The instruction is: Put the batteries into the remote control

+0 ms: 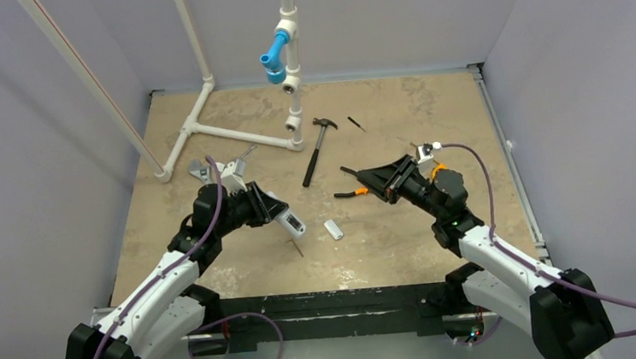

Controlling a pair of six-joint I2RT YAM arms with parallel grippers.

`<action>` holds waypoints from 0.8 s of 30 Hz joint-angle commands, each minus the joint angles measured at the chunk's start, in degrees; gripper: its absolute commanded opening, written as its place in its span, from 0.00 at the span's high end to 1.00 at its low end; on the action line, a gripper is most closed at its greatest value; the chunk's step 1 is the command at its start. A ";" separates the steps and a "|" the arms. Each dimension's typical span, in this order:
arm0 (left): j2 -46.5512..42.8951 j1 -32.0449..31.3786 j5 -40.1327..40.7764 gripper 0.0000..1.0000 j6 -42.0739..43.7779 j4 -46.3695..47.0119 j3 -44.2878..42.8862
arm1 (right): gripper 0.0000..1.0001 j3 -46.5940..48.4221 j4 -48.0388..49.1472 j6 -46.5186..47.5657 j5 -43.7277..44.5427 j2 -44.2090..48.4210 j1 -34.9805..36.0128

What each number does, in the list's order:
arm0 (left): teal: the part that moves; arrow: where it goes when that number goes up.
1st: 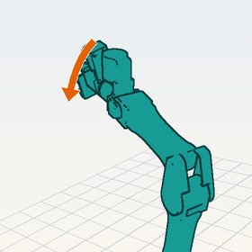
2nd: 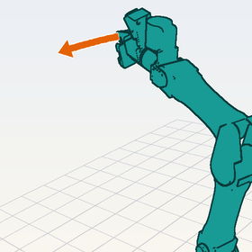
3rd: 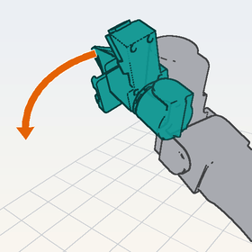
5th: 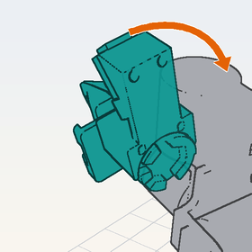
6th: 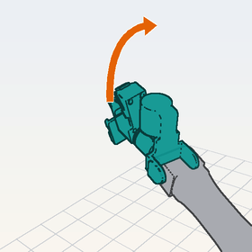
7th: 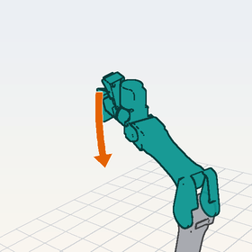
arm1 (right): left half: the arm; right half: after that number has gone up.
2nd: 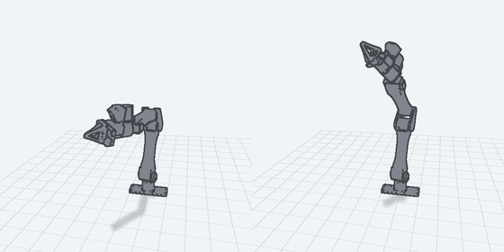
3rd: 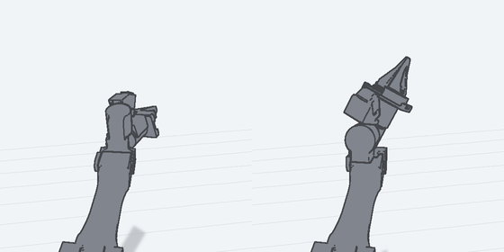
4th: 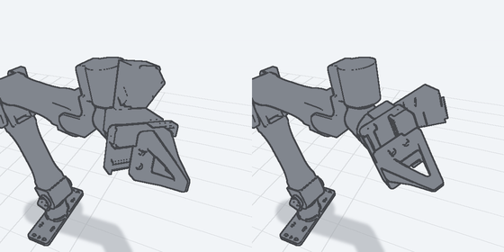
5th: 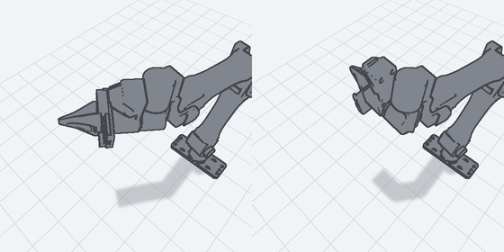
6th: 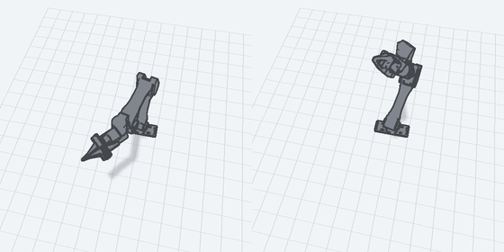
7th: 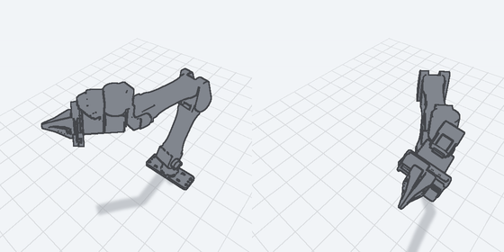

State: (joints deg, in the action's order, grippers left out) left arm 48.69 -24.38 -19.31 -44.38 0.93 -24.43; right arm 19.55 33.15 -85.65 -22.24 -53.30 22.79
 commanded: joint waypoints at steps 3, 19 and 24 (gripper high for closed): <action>-0.22 0.34 -0.29 1.00 -0.61 1.60 -2.24 | 0.83 -2.53 8.96 -4.83 -3.05 -1.74 -0.54; 0.82 0.30 -0.44 1.00 -0.96 2.61 -2.04 | 1.00 -3.85 14.52 -9.16 -2.12 1.60 -0.75; 0.98 0.30 -0.72 1.00 -1.18 3.11 -2.00 | 0.80 -4.05 13.13 -6.62 -2.72 2.07 -0.76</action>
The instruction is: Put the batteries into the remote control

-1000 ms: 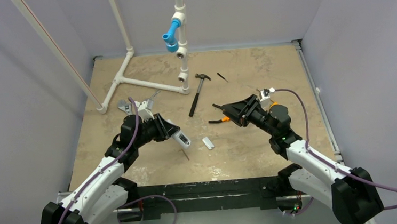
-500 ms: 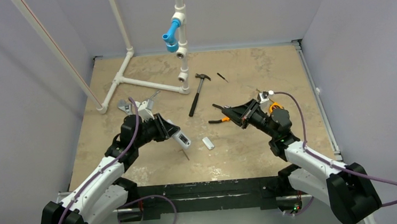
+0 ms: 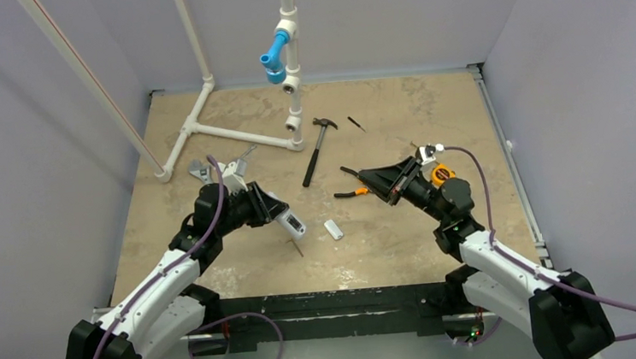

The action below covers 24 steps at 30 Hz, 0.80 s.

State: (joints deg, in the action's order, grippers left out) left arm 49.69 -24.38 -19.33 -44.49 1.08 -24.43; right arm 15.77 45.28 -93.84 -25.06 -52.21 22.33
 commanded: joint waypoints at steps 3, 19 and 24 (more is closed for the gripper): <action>-0.37 0.30 -0.66 1.00 -0.89 2.51 -1.97 | 0.52 0.75 -5.06 8.75 -0.07 1.88 -0.28; -0.91 0.30 -0.70 1.00 -0.57 1.30 -2.08 | 0.26 21.59 -54.96 64.04 44.61 -15.33 33.00; -1.69 0.30 0.31 1.00 0.10 0.03 -2.10 | 0.22 23.60 -55.84 67.65 41.48 -23.28 34.99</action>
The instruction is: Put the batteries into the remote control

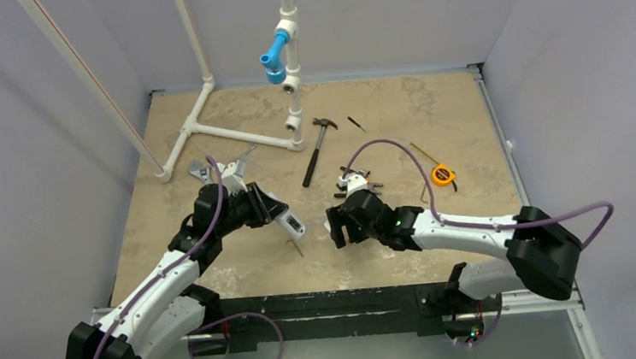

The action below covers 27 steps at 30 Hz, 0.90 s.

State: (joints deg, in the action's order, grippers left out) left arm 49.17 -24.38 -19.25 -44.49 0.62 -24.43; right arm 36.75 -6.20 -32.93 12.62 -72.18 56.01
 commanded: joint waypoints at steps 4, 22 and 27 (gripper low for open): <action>-0.31 0.30 -0.09 1.00 -0.22 1.22 -2.16 | 0.22 3.36 -3.40 8.57 2.11 -6.11 1.77; -0.48 0.30 -0.18 1.00 -0.17 1.32 -2.44 | 0.43 8.63 -4.86 8.81 2.78 -15.06 3.78; -0.77 0.30 -0.22 1.00 0.19 0.89 -2.50 | 0.50 9.66 -8.20 8.40 4.44 -16.35 4.97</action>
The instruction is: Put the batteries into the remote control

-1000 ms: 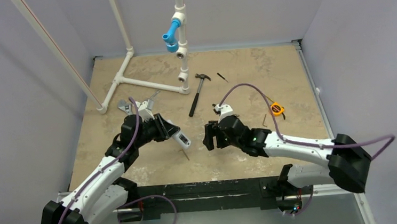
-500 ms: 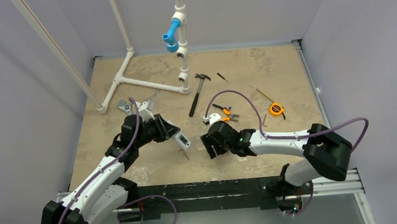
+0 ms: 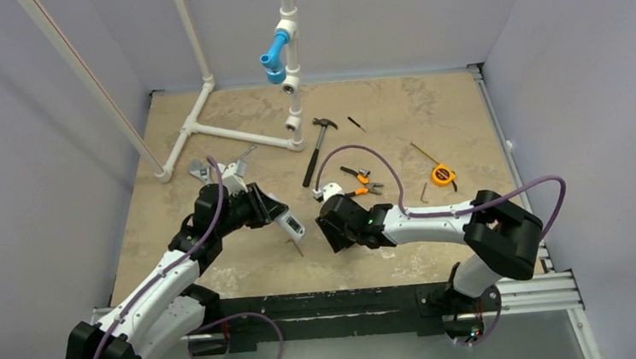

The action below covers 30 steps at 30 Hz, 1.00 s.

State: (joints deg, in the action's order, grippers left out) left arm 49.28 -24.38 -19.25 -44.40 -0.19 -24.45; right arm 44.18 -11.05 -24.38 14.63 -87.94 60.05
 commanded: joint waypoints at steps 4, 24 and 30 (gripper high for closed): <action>-1.16 0.30 0.17 1.00 -0.11 2.09 -2.03 | 0.55 2.02 -3.52 -0.52 2.98 -1.03 1.03; -1.11 0.30 0.22 1.00 -0.07 1.87 -2.04 | 0.70 3.23 -3.13 -2.43 3.99 -3.73 1.56; -1.04 0.30 0.49 1.00 -0.06 2.00 -1.82 | 0.78 3.01 -3.34 -2.21 4.66 -2.00 1.65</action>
State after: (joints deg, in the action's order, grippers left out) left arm 49.06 -24.38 -19.05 -44.40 -0.19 -24.45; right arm 46.92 -12.53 -26.17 17.74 -90.70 61.41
